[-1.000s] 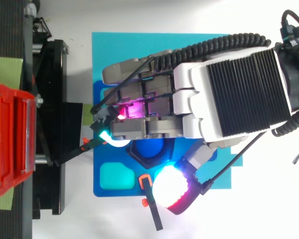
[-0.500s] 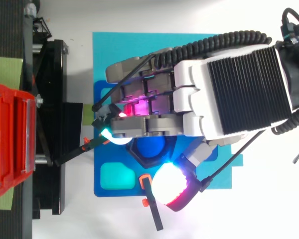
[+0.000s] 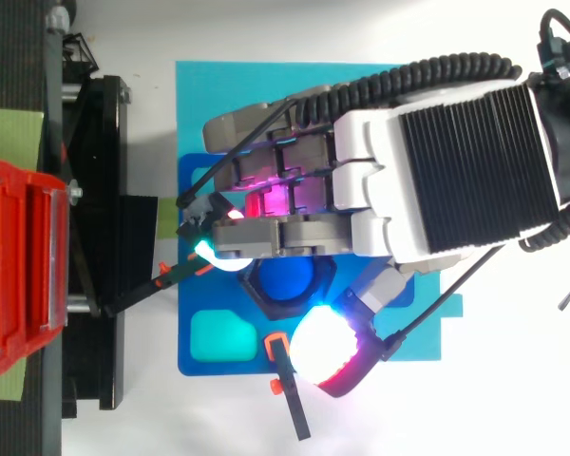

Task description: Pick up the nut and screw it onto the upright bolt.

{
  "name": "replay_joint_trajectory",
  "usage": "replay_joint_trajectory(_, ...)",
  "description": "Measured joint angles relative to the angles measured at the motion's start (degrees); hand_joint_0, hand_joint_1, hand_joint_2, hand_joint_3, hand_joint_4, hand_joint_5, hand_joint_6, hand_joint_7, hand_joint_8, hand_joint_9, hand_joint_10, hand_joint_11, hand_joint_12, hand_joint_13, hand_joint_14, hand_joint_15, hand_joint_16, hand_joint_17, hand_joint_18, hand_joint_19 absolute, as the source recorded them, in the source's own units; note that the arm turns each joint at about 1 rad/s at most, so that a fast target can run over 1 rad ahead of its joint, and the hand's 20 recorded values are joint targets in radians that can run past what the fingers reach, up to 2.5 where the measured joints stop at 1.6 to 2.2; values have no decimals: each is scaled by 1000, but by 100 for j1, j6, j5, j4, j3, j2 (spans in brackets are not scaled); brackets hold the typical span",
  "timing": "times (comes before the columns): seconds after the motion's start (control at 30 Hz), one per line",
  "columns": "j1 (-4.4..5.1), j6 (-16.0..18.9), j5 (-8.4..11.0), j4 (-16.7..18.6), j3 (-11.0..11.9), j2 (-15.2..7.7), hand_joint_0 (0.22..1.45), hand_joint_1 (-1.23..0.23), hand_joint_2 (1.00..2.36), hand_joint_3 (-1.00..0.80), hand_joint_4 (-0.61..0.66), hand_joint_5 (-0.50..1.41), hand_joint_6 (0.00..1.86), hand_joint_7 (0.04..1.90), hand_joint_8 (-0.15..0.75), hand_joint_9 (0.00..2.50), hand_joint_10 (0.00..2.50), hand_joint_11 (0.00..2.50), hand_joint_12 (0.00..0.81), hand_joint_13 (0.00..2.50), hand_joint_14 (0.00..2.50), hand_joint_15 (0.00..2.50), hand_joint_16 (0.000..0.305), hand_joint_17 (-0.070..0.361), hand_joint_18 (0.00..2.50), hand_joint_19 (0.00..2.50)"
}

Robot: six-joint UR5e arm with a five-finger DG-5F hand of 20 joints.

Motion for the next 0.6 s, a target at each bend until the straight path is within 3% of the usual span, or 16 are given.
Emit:
replay_joint_trajectory(0.1, -29, -16, -59, 3, -2, 1, 529, -268, 1000, -500, 242, -19, 505, 1039, 231, 1137, 0, 0, 148, 904, 0, 0, 10, 21, 602, 0)
replay_joint_trajectory(0.3, -112, -21, -209, 6, -1, 1, 526, -264, 1000, -500, 246, -32, 504, 957, 231, 1101, 0, 0, 152, 888, 0, 0, 10, 23, 584, 0)
replay_joint_trajectory(0.47, -191, -22, -285, -14, 0, 1, 527, -268, 1000, -500, 235, -1, 505, 1133, 237, 1129, 0, 0, 149, 898, 0, 0, 10, 22, 585, 0)
replay_joint_trajectory(0.6, -267, -22, -344, -55, 0, 2, 532, -275, 1000, -500, 157, 36, 505, 1302, 235, 1177, 0, 0, 142, 938, 0, 0, 9, 21, 626, 0)
